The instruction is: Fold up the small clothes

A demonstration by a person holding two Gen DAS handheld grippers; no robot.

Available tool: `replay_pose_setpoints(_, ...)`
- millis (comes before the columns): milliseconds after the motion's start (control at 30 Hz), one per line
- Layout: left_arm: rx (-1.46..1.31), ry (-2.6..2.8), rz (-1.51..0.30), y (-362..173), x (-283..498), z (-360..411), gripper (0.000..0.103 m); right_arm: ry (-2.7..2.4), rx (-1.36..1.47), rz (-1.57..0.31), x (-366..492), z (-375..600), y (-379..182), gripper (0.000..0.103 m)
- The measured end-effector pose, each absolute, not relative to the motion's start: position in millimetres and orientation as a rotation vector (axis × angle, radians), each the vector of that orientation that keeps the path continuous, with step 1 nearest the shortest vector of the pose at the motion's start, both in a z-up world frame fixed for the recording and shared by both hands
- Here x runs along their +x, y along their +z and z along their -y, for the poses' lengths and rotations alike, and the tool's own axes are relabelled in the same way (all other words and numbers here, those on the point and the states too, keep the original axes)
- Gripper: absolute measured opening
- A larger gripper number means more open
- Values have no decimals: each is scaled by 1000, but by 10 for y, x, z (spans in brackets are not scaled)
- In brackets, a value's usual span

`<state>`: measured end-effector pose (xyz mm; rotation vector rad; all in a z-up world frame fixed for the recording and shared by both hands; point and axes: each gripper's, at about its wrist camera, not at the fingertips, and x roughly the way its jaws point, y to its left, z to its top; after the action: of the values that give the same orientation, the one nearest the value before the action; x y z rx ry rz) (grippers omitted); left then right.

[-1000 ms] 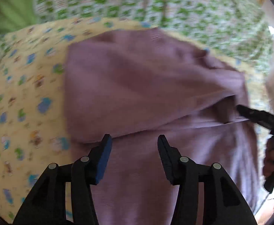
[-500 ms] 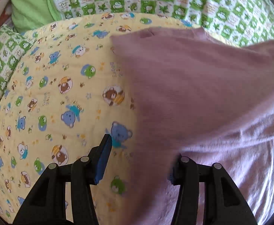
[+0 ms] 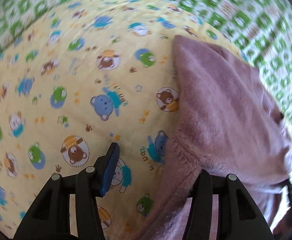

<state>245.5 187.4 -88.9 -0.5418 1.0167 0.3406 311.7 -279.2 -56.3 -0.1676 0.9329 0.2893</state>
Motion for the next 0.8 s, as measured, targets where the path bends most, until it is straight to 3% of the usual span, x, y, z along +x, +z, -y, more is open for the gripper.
replay_pose_setpoints(167, -580, 319, -1005, -904, 2408, -1941, 53, 294, -177, -979, 3191, 2768, -744, 11)
replay_pose_setpoints(233, -552, 300, -1022, -882, 2404, -1933, 53, 309, -147, -1010, 3186, 2816, -783, 18)
replay_pose_setpoints(600, -390, 55, -1026, -353, 2050, -1698, 52, 335, 87, -1025, 3039, 3295, -424, 34)
replay_pose_setpoints(800, -324, 17, -966, -147, 2491, -1392, 55, 289, 189, -1018, 3335, 3374, -383, 39)
